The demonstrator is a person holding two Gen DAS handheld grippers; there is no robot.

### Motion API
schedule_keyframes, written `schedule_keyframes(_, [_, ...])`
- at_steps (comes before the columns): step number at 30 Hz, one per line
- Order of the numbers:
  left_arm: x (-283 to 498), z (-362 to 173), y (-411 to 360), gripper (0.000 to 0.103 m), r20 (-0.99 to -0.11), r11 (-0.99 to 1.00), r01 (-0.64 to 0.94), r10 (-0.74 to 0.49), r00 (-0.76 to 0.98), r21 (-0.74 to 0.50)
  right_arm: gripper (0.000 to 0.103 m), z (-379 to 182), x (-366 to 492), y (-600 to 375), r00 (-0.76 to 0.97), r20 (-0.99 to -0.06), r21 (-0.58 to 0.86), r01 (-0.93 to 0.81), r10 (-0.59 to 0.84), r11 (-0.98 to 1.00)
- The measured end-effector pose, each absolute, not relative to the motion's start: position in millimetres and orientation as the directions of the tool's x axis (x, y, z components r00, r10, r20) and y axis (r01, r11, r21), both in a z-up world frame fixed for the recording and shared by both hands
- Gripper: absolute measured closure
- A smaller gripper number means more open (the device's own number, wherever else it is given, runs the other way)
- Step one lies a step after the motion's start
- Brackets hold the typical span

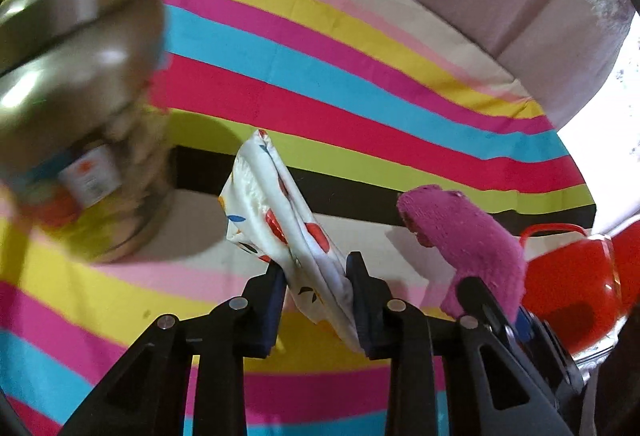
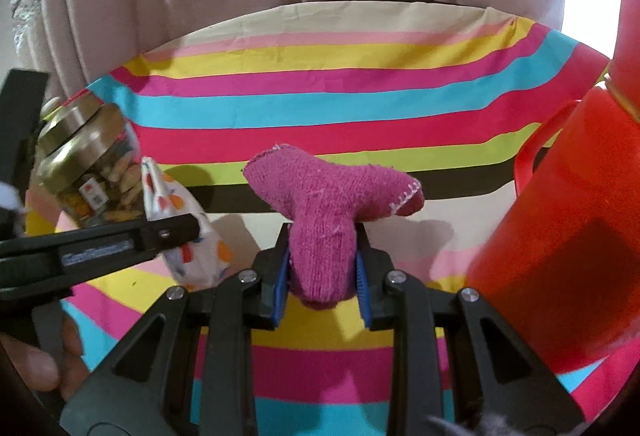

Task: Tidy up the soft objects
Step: 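Grasp the pink knit glove with the right tool while the left tool grasps the white dotted cloth, then carry the pink glove and dotted cloth over the white box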

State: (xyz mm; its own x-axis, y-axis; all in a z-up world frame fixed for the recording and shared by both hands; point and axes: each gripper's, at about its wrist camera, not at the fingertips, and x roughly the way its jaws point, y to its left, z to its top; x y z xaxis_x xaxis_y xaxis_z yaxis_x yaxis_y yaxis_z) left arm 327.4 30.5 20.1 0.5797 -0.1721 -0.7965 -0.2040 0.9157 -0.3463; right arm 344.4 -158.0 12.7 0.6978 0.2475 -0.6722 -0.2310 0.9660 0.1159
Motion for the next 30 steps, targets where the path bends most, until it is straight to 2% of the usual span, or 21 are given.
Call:
schedule_keyframes(7, [268.4,37.5,41.4,0.072,-0.745,0.882,-0.214,-0.199,0.637,-0.419,0.072,36.5,314.7,-167.5,0.675,-0.675,0.14,-0.279,0.297,0.95])
schedule_keyframes(16, [204.8,62.1,6.7,0.072,-0.671,0.873,-0.123,-0.266,0.692,-0.473,0.072,67.4,256.4,-206.3,0.681,-0.662,0.146,-0.294,0.314,0.944])
schedule_keyframes(30, [159.2,80.6,-77.4,0.071,-0.631,0.855,0.05,-0.419,0.653,-0.516,0.072,84.3,175.5,-319.8,0.722,-0.656,0.136,-0.173,0.22,0.975])
